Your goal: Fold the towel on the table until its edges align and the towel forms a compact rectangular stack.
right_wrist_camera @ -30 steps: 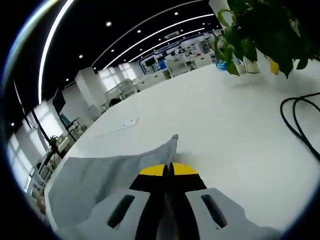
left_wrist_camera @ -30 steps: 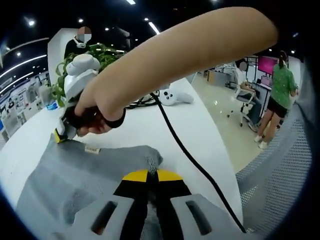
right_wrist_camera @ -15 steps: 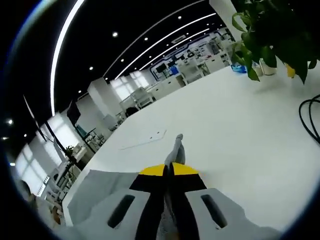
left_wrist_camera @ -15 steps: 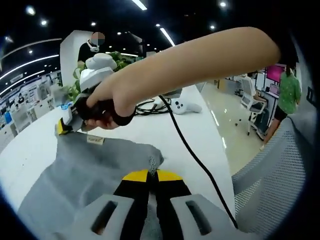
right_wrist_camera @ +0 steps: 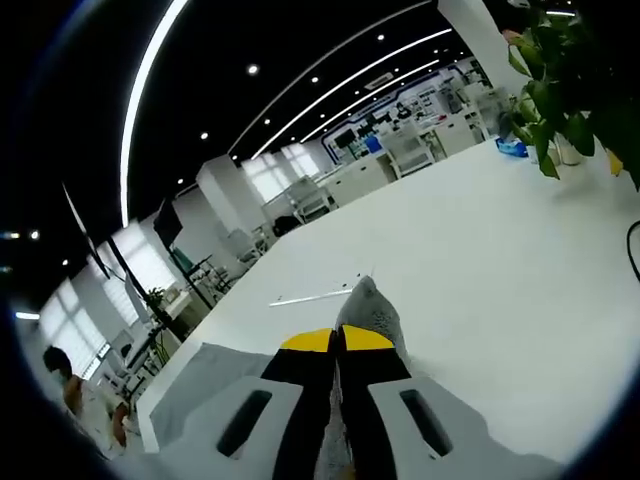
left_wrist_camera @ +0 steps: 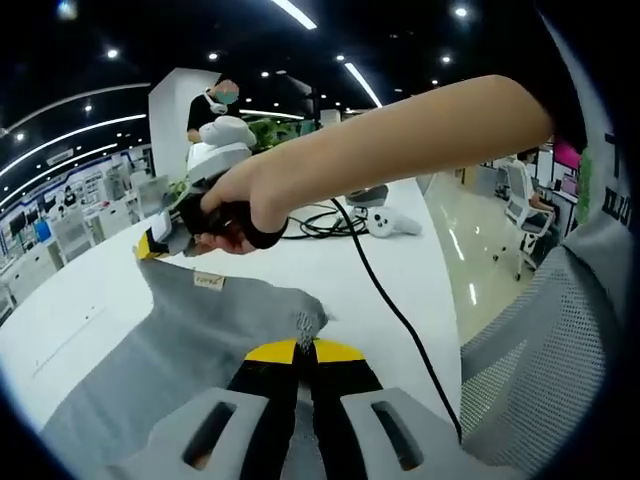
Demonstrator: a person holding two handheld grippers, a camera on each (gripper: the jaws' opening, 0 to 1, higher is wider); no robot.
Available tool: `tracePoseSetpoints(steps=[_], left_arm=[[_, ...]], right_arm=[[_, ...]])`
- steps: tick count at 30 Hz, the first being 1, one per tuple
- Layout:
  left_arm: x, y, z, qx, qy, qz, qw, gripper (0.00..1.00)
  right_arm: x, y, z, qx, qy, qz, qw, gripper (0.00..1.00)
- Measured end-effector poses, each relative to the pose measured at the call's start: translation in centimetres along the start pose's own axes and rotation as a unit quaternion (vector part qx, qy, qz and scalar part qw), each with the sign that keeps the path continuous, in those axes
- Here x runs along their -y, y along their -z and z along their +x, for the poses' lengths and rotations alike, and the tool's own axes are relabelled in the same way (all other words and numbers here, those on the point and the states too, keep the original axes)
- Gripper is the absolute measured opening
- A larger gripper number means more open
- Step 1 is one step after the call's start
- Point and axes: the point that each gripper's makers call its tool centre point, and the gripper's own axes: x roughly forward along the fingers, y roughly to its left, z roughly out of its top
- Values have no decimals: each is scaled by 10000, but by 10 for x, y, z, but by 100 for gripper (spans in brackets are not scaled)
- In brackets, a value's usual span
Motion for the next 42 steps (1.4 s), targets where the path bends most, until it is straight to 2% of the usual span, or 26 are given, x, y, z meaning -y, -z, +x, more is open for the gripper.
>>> tracePoseSetpoints(steps=[12,18,24,25,31,42], left_arm=[[-24,2,-40,103,-580,-240,9980,4],[-38,5,-63,176,-961,-403,9944,4],[-46,10,-83,144,-1208,-460,9915,4],[-50,11,-90,68,-1313,-427,9904,4],[-61,10,-117,116,-1570,-487,9863,4],[-78,30,-161,-25,-2131,-778,9739,4]], right_arm=[[-42,-5,18,116,-413,76,9990,0],[-66,-5,28,106,-671,75,9977,0],[-89,-4,38,77,-882,20,9961,0],[-93,-3,40,51,-899,-17,9959,0],[-117,-1,47,55,-1098,-45,9939,0],[-164,7,62,-60,-1544,-171,9878,0]])
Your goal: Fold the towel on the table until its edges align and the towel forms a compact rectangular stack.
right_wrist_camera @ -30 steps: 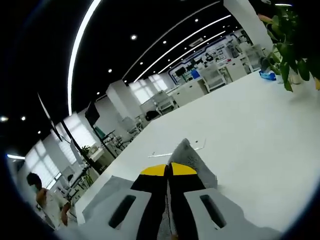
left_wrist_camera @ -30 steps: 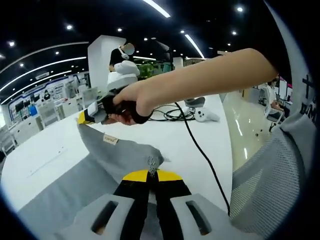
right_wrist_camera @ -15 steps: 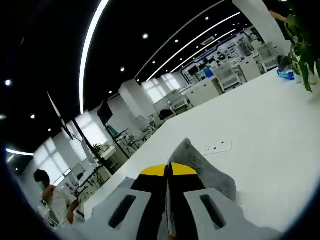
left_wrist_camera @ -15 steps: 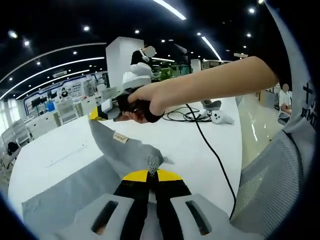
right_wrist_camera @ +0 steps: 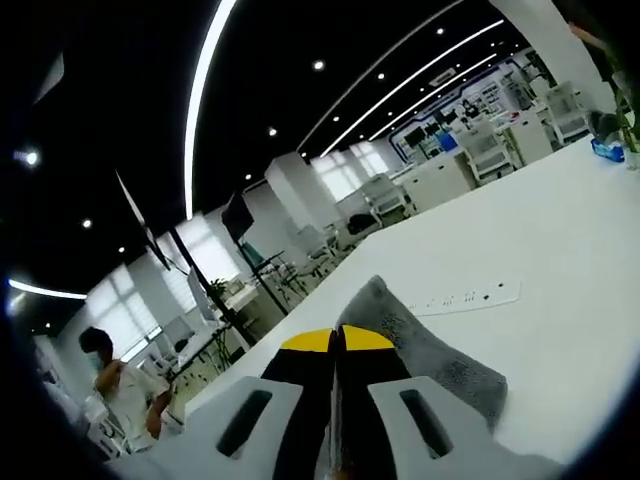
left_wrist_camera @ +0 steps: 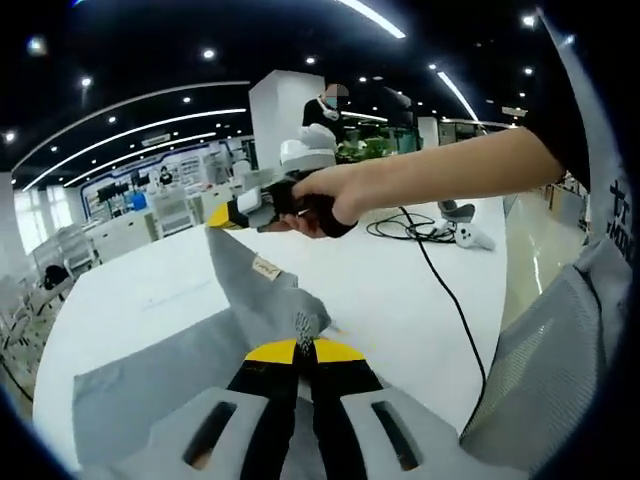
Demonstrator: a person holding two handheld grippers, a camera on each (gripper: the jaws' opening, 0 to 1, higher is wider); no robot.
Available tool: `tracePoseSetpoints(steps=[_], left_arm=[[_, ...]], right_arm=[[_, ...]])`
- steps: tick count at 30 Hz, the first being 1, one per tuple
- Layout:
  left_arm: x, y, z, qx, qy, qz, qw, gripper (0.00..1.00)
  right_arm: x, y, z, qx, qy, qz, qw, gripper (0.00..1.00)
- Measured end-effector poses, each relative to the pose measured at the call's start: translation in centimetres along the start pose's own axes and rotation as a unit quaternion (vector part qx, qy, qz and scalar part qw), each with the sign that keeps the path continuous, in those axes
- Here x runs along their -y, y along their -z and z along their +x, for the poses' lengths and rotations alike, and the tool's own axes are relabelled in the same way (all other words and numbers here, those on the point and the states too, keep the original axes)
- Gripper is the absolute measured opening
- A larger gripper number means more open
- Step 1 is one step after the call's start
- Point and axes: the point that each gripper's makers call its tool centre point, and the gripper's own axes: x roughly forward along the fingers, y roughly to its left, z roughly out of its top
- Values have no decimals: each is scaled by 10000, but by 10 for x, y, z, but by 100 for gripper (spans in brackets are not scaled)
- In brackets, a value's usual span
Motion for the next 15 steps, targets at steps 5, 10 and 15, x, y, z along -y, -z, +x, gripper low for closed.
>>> tracePoseSetpoints(steps=[5,10,15], left_arm=[[-13,5,-13,-10,-211,-82,9997,4],[-27,9,-27,15,-449,-158,9989,4],[-43,16,-42,40,-781,-272,9966,4]], right_arm=[[-16,0,13,5,-168,20,9999,0],[-37,2,26,-37,-371,-15,9993,0],[-54,8,40,-115,-496,-70,9987,0]])
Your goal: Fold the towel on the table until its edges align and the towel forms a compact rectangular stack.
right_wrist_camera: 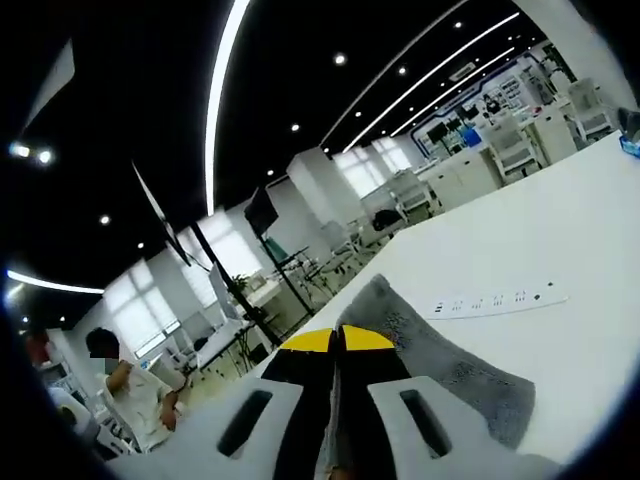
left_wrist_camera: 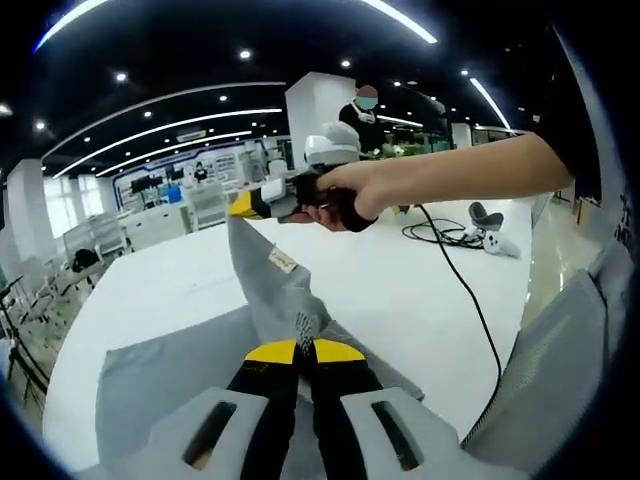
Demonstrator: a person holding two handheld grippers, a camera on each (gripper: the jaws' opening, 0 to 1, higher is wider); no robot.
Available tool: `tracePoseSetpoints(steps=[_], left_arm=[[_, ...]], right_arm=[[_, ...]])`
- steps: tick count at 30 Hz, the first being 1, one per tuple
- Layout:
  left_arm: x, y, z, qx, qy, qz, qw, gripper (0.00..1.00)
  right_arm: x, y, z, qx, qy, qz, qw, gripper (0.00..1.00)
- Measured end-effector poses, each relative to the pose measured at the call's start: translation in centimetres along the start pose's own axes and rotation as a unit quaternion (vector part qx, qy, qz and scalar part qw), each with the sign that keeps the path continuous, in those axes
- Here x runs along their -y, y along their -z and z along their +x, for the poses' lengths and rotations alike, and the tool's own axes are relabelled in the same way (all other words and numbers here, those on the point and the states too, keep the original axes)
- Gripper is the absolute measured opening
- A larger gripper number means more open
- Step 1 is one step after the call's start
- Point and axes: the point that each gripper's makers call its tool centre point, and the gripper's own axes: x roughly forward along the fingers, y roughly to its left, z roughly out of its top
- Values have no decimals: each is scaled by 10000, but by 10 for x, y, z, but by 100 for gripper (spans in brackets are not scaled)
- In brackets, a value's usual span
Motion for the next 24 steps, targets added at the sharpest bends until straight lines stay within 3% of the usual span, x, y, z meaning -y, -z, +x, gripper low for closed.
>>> tracePoseSetpoints(steps=[10,24], left_arm=[[-36,9,-25,62,-614,-218,9979,4],[-80,21,-57,211,-1369,-508,9891,4]], right_arm=[[-23,4,35,-134,-252,-99,9995,0],[-59,12,82,-286,-623,-155,9975,0]])
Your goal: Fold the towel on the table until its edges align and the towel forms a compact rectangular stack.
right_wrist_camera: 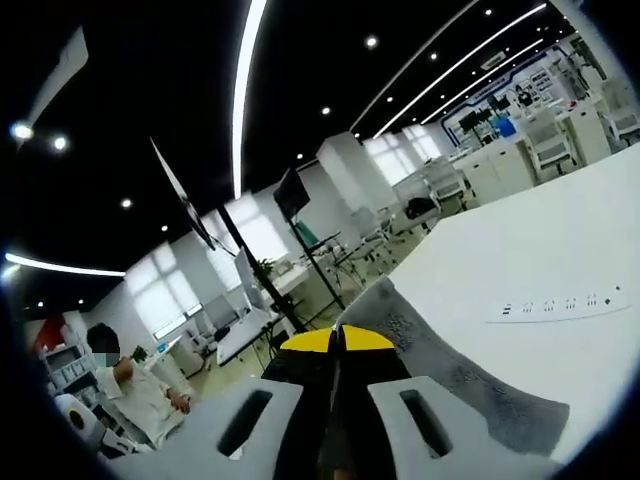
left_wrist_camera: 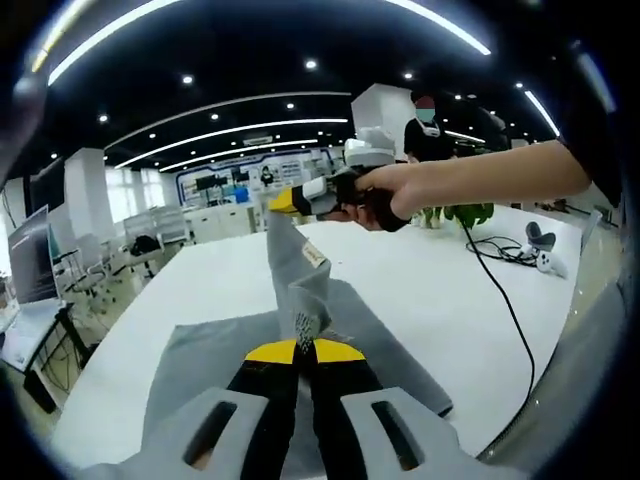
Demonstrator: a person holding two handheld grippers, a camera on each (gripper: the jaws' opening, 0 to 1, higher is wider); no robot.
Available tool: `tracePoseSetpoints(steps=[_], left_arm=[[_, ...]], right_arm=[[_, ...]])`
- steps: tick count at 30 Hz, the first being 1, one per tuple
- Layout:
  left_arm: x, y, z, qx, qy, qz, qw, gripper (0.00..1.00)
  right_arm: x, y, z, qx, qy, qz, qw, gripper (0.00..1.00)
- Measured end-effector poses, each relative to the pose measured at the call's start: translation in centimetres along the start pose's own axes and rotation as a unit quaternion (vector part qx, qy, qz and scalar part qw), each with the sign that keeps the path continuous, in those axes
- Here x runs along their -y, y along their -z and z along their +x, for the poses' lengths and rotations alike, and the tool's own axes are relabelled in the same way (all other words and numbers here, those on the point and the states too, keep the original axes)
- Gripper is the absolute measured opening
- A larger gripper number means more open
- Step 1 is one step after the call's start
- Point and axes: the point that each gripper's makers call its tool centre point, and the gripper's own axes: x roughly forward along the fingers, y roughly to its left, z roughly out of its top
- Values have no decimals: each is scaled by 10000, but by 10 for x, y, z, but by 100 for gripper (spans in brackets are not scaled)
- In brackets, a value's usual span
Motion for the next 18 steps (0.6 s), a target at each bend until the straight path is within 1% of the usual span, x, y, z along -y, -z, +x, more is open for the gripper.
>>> tracePoseSetpoints(steps=[4,10,12,16,18], left_arm=[[-16,5,-5,12,-209,-133,9997,4],[-36,13,-11,63,-445,-279,9986,4],[-43,15,-13,87,-530,-310,9981,4],[-59,22,-17,48,-712,-384,9967,4],[-63,25,-18,32,-756,-417,9963,4]], right_arm=[[-3,2,11,41,-18,95,9999,0],[-8,9,28,-13,-59,178,9998,0],[-11,12,37,-36,-96,168,9998,0],[-17,17,50,-88,-169,185,9996,0],[-20,20,54,-121,-187,196,9996,0]])
